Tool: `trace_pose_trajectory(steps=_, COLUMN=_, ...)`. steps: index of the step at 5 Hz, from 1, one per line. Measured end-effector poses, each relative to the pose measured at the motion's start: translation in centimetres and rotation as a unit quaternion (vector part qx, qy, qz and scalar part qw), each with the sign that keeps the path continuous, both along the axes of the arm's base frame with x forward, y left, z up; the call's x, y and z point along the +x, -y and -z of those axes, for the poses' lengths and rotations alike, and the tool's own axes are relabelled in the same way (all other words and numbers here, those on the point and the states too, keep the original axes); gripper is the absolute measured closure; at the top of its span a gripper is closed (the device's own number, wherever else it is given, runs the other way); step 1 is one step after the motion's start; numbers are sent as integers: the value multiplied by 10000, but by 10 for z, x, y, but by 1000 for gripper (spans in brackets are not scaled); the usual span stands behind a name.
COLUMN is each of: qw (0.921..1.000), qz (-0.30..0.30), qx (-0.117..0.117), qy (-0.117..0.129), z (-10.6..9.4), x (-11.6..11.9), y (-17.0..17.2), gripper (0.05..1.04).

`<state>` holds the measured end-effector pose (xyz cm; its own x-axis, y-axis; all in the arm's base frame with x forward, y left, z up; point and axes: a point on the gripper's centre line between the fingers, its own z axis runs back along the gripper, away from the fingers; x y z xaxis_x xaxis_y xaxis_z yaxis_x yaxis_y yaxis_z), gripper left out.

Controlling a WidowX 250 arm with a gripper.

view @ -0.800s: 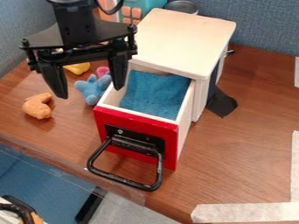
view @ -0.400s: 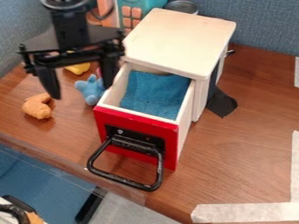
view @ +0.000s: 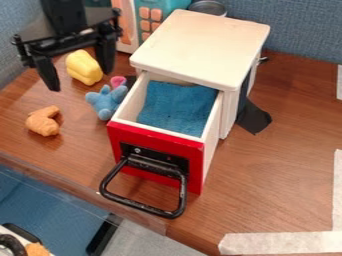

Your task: Moved the blue object inside the drawer

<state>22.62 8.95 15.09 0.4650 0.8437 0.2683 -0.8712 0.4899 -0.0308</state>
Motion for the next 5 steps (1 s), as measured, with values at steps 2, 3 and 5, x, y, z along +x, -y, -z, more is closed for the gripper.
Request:
trace_pose_trajectory(steps=2, qw=9971, qz=-717, qx=51, qy=259, z=10, x=22, y=-34, gripper=83)
trace_pose_trajectory(steps=3, qw=9944, qz=-960, qx=3, qy=434, z=14, x=32, y=-52, gripper=83)
trace_pose_trajectory(steps=5, qw=9891, qz=-1363, qx=-91, qy=542, z=37, x=53, y=-69, gripper=83)
